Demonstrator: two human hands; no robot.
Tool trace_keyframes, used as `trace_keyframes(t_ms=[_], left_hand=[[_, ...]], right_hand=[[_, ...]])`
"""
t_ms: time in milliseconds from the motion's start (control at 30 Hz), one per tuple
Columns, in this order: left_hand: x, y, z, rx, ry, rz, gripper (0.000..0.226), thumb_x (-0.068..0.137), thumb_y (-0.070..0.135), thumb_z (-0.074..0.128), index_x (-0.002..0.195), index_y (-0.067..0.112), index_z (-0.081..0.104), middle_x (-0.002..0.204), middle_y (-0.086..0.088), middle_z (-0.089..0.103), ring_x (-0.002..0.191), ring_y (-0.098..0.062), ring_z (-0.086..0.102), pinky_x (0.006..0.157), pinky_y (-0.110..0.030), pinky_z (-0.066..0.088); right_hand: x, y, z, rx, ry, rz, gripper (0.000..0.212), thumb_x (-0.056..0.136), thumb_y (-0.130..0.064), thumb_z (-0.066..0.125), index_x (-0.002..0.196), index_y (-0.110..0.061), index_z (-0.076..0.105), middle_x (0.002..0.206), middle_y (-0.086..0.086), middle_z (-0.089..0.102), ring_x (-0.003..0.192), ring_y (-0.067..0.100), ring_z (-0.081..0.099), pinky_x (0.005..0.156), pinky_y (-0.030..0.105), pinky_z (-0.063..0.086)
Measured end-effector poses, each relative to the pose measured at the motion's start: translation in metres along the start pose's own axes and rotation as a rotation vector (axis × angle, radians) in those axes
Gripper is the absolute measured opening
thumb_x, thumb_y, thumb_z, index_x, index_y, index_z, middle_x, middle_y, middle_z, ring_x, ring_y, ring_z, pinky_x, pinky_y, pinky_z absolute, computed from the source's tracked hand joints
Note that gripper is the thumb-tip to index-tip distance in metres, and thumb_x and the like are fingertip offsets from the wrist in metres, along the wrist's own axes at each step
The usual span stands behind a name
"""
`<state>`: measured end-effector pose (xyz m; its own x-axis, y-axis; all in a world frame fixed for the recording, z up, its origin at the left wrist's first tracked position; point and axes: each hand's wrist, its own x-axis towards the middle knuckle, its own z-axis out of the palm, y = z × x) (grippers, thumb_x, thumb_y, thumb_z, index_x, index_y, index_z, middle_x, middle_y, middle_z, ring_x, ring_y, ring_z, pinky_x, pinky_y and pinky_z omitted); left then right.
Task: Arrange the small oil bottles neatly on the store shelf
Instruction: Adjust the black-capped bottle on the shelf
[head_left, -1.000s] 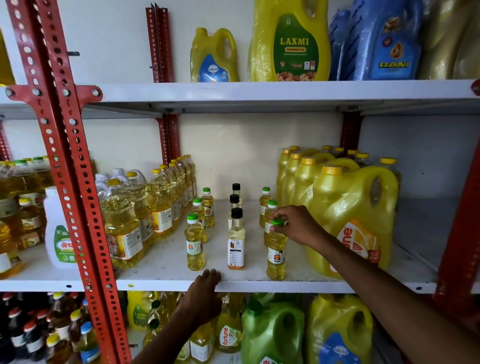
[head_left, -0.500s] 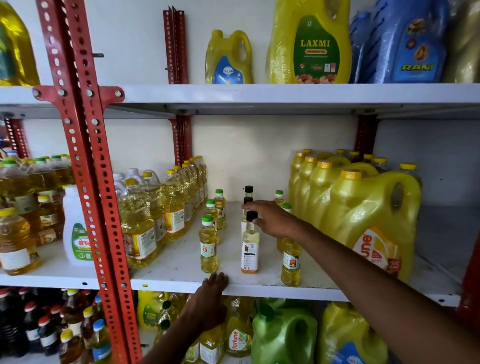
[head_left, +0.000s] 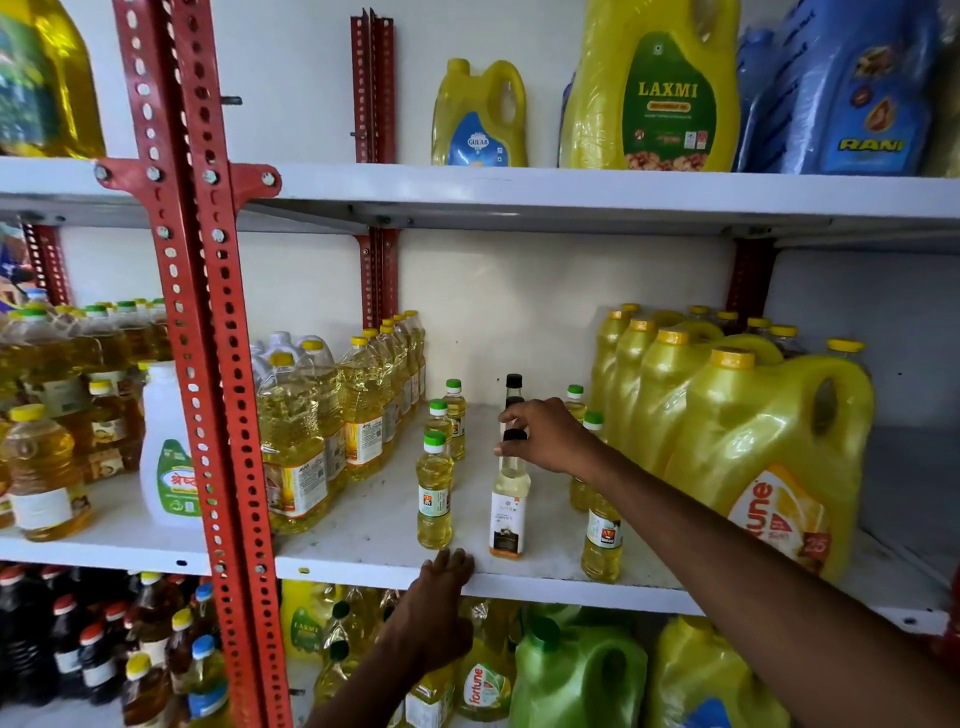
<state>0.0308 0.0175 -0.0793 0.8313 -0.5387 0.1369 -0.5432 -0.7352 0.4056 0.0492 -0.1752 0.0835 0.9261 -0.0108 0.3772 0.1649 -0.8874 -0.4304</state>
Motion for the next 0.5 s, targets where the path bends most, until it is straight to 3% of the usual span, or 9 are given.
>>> trace_keyframes(t_ms=[200, 500], left_hand=[[0.0, -0.001, 0.0, 0.001, -0.007, 0.007, 0.079, 0.085, 0.013, 0.063, 0.15, 0.018, 0.02, 0.162, -0.002, 0.018, 0.151, -0.021, 0.008, 0.125, -0.039, 0.018], [-0.001, 0.0, -0.002, -0.012, 0.005, 0.021, 0.08, 0.084, 0.01, 0.063, 0.151, 0.016, 0.02, 0.163, -0.003, 0.018, 0.151, -0.022, 0.007, 0.125, -0.037, 0.015]], right_hand=[[-0.001, -0.006, -0.005, -0.016, -0.04, -0.013, 0.039, 0.073, -0.019, 0.079, 0.109, -0.007, 0.07, 0.114, 0.014, 0.071, 0.107, 0.025, 0.064, 0.086, 0.022, 0.043], [-0.01, -0.009, -0.008, -0.043, -0.071, -0.038, 0.032, 0.075, -0.018, 0.078, 0.104, -0.008, 0.071, 0.109, 0.014, 0.072, 0.102, 0.024, 0.065, 0.088, 0.032, 0.051]])
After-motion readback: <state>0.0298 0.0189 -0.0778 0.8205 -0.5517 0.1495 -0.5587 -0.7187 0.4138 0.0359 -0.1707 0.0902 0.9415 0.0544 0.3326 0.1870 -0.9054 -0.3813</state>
